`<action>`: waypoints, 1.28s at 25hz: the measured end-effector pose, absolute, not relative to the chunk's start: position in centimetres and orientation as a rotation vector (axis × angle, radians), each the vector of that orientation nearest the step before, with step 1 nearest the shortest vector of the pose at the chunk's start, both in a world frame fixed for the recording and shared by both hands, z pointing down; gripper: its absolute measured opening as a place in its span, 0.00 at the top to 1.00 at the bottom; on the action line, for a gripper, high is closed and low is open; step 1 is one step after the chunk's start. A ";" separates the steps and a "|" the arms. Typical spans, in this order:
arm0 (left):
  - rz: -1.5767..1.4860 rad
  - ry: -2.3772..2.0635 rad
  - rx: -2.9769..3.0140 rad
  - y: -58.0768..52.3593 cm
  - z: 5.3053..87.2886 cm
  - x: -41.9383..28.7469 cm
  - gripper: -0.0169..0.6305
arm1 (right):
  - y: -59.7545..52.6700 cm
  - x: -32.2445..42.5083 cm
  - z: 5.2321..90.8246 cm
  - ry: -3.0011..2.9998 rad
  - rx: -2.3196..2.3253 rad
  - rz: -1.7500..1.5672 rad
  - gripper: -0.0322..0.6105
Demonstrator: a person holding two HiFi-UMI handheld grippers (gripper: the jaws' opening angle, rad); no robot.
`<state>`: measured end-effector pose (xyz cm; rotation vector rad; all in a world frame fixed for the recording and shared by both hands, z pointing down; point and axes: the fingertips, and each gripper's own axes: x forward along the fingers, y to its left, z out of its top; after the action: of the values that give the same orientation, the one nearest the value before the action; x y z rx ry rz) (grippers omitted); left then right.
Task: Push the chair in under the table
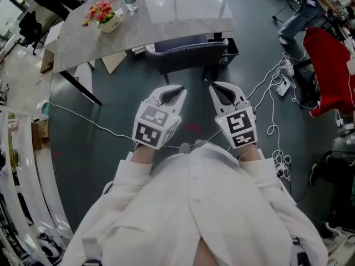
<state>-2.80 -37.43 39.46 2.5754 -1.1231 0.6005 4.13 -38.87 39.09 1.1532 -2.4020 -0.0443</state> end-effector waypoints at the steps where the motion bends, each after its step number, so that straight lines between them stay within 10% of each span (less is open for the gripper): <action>1: 0.588 -1.130 2.562 -37.2 39.5 -2.8 0.94 | -38.5 4.2 39.0 -2.411 1.142 -0.040 0.89; 32: 0.487 -0.973 2.680 -32.8 35.3 6.5 0.95 | -34.3 8.0 34.1 -2.562 1.063 -0.087 0.90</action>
<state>6.47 -32.82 35.26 2.6799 -0.9727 0.4869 7.95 -34.26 34.06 1.0633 -2.5621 -0.0871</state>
